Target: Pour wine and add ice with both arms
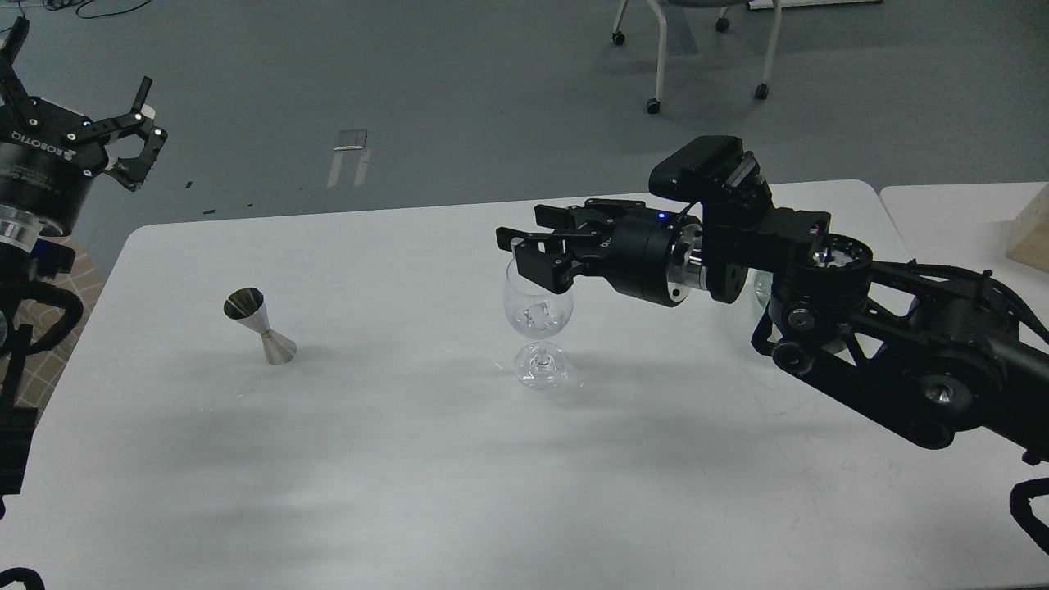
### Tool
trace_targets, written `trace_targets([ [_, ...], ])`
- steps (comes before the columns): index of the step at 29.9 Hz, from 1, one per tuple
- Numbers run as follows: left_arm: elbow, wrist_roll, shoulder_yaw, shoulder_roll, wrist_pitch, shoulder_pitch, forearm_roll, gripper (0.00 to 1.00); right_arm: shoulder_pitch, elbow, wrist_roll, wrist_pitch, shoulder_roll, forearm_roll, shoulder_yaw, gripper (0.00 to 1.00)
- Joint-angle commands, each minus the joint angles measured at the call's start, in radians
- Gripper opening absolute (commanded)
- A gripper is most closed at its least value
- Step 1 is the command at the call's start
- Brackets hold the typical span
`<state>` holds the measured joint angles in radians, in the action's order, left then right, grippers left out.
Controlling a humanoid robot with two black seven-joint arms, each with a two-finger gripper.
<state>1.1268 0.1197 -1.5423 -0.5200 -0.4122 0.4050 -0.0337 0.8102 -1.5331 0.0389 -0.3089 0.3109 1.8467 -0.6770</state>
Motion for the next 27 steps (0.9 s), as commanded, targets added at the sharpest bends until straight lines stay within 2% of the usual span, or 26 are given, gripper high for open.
trace_targets([
  [1,-0.001,0.0,0.005,0.002,0.0,0.0,-0.002,0.98,-0.005,0.01,-0.001,0.001,-0.047,-0.001,-0.103,1.0],
  [6,-0.001,-0.002,0.011,0.002,0.0,0.0,-0.002,0.98,0.003,0.021,-0.002,0.005,-0.085,-0.001,-0.214,1.0],
  [10,-0.001,0.0,0.013,-0.003,0.001,0.0,-0.003,0.98,-0.006,0.089,-0.002,0.074,-0.188,-0.006,-0.378,1.0],
  [14,-0.001,0.0,0.013,-0.009,0.001,0.0,-0.003,0.98,-0.016,0.148,-0.002,0.132,-0.217,-0.033,-0.479,1.0],
  [17,-0.001,0.0,0.013,-0.011,0.001,-0.002,-0.003,0.98,-0.016,0.166,-0.005,0.154,-0.219,-0.148,-0.558,1.0],
  [22,-0.001,0.0,0.011,-0.021,0.006,-0.002,-0.003,0.98,-0.032,0.185,-0.008,0.162,-0.188,-0.473,-0.59,1.0],
  [27,-0.001,0.0,0.014,-0.021,0.009,-0.002,-0.005,0.98,-0.077,0.26,-0.01,0.185,-0.181,-0.656,-0.693,1.0],
])
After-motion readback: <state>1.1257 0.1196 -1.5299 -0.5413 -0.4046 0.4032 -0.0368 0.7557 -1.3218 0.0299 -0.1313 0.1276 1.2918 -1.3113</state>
